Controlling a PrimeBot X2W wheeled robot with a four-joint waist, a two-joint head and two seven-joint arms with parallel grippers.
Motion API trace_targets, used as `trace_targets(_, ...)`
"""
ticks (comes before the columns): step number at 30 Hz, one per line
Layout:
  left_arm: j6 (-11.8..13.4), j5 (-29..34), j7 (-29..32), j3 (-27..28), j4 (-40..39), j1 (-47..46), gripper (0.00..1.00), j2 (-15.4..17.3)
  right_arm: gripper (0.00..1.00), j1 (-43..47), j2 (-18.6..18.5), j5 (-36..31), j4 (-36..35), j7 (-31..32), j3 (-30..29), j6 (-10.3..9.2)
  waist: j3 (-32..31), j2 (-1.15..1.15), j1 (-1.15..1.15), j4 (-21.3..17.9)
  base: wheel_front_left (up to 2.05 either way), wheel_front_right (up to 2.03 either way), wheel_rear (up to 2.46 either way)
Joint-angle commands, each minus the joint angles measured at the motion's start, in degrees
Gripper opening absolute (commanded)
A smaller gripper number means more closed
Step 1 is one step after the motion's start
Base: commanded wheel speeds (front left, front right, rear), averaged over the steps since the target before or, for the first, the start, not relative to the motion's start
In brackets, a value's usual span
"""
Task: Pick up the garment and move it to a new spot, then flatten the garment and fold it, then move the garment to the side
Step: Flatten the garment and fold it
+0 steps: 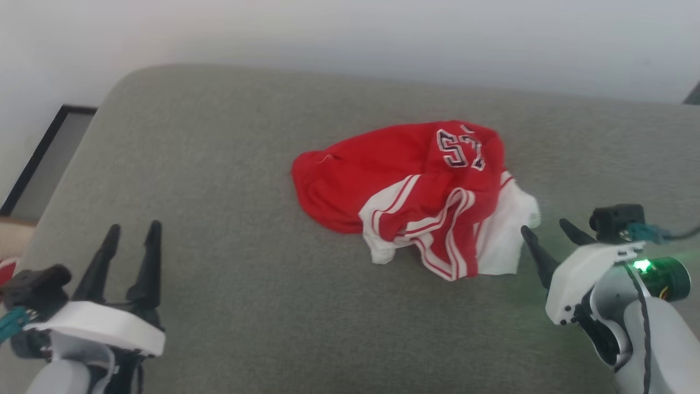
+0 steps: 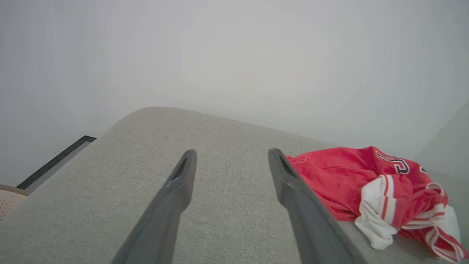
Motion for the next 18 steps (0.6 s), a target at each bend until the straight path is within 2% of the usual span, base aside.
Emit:
trace_targets(1, -0.3, 0.2, -0.1, -0.4, 0.2, -1.2, 1.0, -0.5, 1.0, -0.9, -0.3, 0.2, 0.6, 1.6, 0.3, 0.0, 2.3, 0.0, 0.0, 2.2, 0.0, 0.0, 0.0)
trace_targets(9, -1.7, 1.0, -1.0, -2.8, 2.6, -4.7, 1.0, -3.4, 1.0, -4.1, -2.1, -1.1, 6.3, 16.2, 3.1, 0.0, 6.0, 0.0, 0.0, 5.7, 0.0, 0.0, 0.0)
trace_targets(12, -2.4, 1.0, -1.4, -3.1, 4.0, -5.9, 1.0, -4.0, 1.0, -4.2, -1.3, -1.2, 9.0, 21.2, 3.8, -0.03, 6.7, 0.0, 0.0, 6.2, 0.0, 0.0, 0.0)
trace_targets(13, -2.6, 1.1, -1.4, -3.2, 4.5, -6.2, 1.0, -4.2, 0.31, -4.1, -1.1, -1.3, 9.7, 22.8, 4.5, -0.03, 6.8, 0.0, 0.0, 6.3, 0.0, 0.0, 0.0)
trace_targets(14, -2.7, 1.1, -1.5, -3.2, 5.0, -6.4, 1.0, -4.4, 0.0, -4.1, -1.0, -1.3, 10.0, 23.6, 4.3, -0.02, 6.8, 0.0, 0.0, 6.4, 0.0, 0.0, 0.0)
trace_targets(18, -3.1, 1.0, -1.9, -2.8, 6.6, -6.9, 1.0, -4.7, 0.0, -4.6, -0.8, -1.5, 8.9, 26.0, 2.8, -0.04, 6.6, 0.0, 0.0, 5.7, 0.0, 0.0, 0.0)
